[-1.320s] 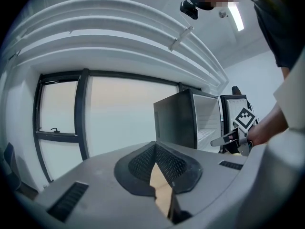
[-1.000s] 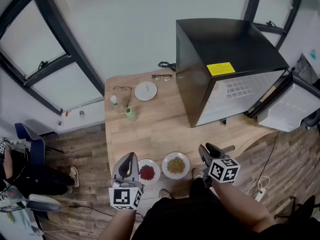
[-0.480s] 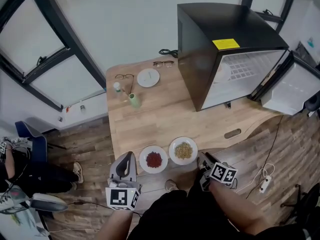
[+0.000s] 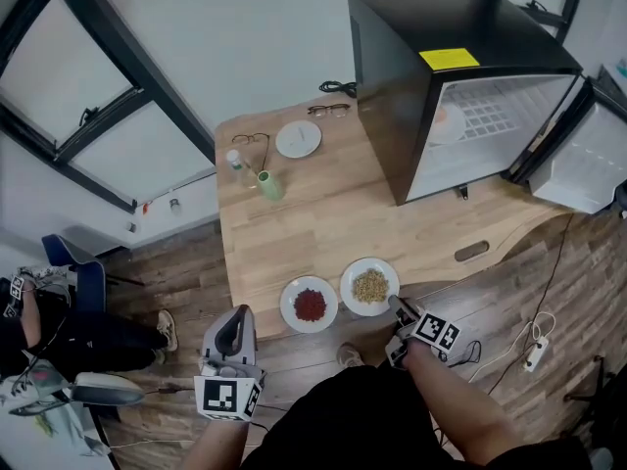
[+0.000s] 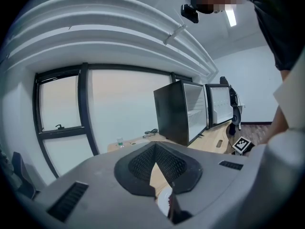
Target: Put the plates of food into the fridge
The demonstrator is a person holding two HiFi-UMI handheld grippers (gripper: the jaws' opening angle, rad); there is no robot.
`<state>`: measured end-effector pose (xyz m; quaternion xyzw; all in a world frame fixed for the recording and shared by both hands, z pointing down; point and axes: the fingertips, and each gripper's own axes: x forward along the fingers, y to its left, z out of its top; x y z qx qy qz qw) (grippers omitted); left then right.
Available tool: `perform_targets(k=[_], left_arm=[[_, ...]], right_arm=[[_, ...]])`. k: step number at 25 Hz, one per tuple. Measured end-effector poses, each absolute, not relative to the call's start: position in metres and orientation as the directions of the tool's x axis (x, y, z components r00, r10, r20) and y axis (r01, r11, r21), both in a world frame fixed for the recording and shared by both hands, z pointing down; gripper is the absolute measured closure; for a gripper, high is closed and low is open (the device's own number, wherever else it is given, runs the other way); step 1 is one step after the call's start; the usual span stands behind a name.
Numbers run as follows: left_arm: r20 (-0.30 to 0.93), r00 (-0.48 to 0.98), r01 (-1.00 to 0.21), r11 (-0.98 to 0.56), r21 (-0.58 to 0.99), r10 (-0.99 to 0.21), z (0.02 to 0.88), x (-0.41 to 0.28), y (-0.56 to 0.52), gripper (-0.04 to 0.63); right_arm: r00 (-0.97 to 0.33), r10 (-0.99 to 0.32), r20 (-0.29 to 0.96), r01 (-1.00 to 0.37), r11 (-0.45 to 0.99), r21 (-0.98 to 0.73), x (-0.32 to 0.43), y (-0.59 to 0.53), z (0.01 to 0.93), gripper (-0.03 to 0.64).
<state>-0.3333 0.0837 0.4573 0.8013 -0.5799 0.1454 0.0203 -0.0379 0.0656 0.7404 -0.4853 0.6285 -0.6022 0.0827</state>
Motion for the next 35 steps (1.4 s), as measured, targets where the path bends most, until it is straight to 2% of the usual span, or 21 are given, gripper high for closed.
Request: perform_targets(k=[6, 7, 9, 13, 22, 35], left_arm=[[0.276, 0.261, -0.938, -0.311, -0.155, -0.925, 0.463, -0.345, 0.093, 0.592], [0.274, 0.258, -0.939, -0.307, -0.154, -0.927, 0.463, -0.346, 0.093, 0.592], [0.270, 0.252, -0.942, -0.299, -0.152, -0.929, 0.463, -0.349, 0.093, 0.592], [0.267, 0.246, -0.948, -0.289, -0.134, -0.932, 0.466, -0.349, 0.090, 0.592], [0.246, 0.284, -0.946, -0.313, -0.089, -0.927, 0.464, -0.311, 0.063, 0.592], [0.154, 0.365, -0.924, -0.378, -0.061, -0.918, 0.434, -0.210, -0.025, 0.592]], right_arm=[[-0.532, -0.715, 0.454, -0.434, -0.230, -0.871, -0.047, 0.060, 0.753, 0.462], [-0.533, -0.719, 0.445, -0.432, -0.221, -0.874, -0.048, 0.058, 0.750, 0.480], [-0.540, -0.722, 0.433, -0.436, -0.200, -0.877, -0.053, 0.058, 0.745, 0.563], [-0.558, -0.737, 0.381, -0.393, -0.170, -0.904, -0.057, 0.053, 0.727, 0.581], [-0.558, -0.759, 0.335, -0.328, -0.168, -0.929, -0.030, 0.036, 0.692, 0.584], [-0.487, -0.842, 0.230, -0.291, -0.092, -0.952, 0.101, -0.035, 0.605, 0.584]])
